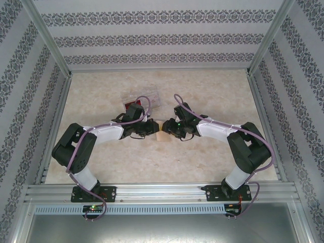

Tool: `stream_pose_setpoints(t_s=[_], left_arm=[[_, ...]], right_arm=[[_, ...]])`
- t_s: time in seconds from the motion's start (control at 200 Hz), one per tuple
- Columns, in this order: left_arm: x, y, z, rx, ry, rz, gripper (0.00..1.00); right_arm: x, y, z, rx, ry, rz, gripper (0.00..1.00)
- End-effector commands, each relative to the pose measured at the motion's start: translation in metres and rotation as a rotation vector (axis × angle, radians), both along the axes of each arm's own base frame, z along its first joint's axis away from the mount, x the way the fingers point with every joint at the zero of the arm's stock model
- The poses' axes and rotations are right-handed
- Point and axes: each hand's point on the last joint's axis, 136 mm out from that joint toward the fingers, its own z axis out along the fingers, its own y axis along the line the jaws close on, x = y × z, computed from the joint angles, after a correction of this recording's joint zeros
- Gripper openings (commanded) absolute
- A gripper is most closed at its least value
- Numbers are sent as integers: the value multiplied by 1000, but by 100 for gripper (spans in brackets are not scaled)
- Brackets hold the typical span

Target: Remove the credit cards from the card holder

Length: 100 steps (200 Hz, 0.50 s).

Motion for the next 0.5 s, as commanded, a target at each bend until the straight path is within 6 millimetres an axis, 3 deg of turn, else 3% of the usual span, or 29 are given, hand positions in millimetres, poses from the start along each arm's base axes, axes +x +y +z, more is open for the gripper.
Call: stream_pose_setpoints(t_s=[0.0, 0.25, 0.495], left_arm=[[9, -3, 22, 6, -85, -4, 0], [9, 2, 13, 43, -64, 13, 0], [8, -1, 8, 29, -39, 2, 0]], right_arm=[[-10, -13, -17, -94, 35, -9, 42], [-12, -38, -27, -243, 26, -15, 36], [-8, -29, -21, -214, -4, 12, 35]])
